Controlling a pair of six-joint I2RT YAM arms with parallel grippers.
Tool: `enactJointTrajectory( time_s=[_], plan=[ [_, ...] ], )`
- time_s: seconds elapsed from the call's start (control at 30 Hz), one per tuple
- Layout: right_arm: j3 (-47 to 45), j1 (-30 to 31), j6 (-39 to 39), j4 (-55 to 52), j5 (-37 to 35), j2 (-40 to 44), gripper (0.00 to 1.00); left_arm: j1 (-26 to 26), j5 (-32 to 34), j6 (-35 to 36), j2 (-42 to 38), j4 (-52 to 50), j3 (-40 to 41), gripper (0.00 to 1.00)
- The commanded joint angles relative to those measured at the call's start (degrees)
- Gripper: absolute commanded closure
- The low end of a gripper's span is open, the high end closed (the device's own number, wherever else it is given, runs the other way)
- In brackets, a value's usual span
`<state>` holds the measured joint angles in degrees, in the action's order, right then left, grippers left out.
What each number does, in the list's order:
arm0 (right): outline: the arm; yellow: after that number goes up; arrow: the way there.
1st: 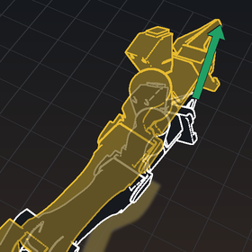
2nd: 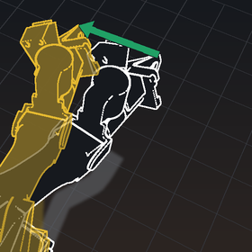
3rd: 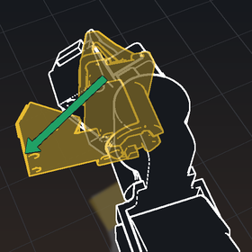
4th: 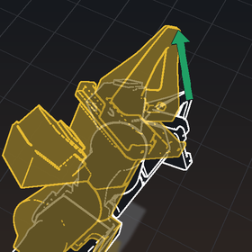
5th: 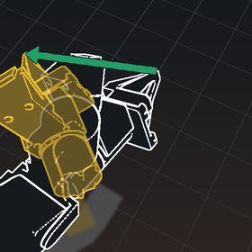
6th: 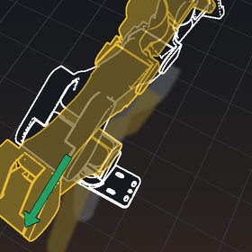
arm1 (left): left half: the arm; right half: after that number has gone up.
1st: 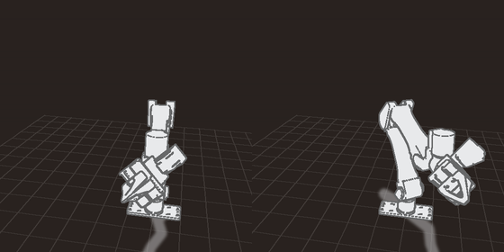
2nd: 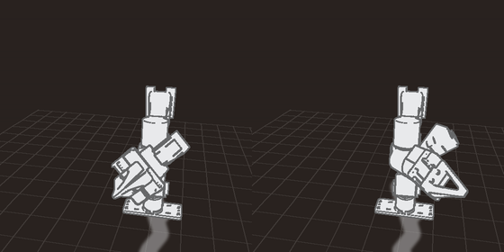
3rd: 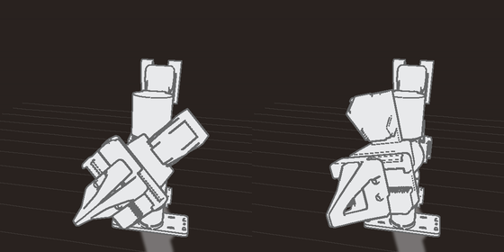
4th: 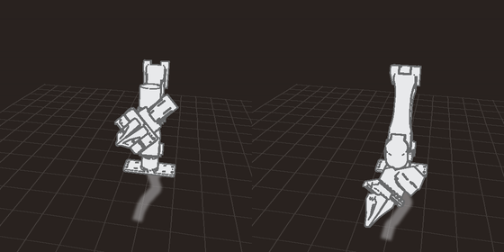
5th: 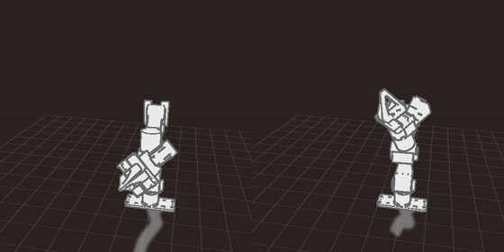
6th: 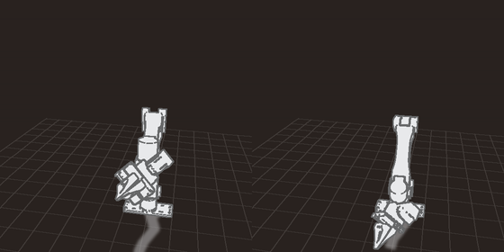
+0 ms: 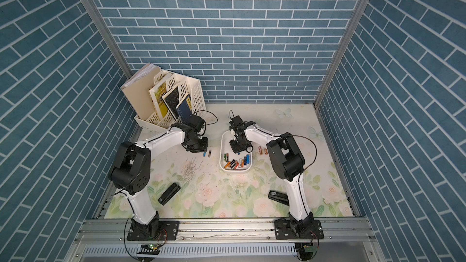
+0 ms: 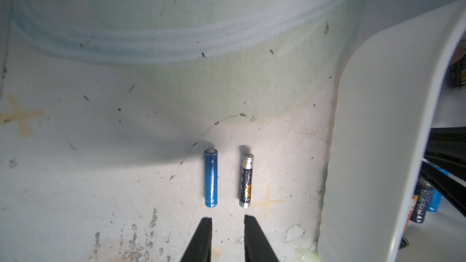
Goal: Take the batteries out of the storage box
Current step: Pick up the battery from the storage box.
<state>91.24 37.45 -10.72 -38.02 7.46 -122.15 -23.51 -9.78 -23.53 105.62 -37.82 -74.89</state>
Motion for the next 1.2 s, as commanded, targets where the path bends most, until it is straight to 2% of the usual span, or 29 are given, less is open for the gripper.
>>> enactJointTrajectory(
  time_s=[0.0,0.33,0.67,0.93,1.17],
  plan=[
    [2.03,-0.01,-1.41,-0.55,2.07,1.71,0.86,0.00,-0.24,0.14,-0.78,-0.50,0.26,0.72],
    [4.62,-1.55,-1.32,-2.49,2.11,5.90,0.87,0.04,-0.50,0.13,-0.71,-0.23,0.84,0.72],
    [4.44,-7.98,0.30,-6.16,2.59,12.35,0.86,0.07,-0.51,0.09,-0.77,-0.33,0.93,0.72],
    [-1.39,-16.19,2.30,-6.36,3.02,18.66,0.86,0.00,-0.59,0.11,-0.68,-0.50,0.63,0.72],
    [-11.27,-22.31,3.46,-3.40,2.80,20.98,0.87,0.00,-0.68,0.11,-0.45,-0.50,0.54,0.72]
  ],
)
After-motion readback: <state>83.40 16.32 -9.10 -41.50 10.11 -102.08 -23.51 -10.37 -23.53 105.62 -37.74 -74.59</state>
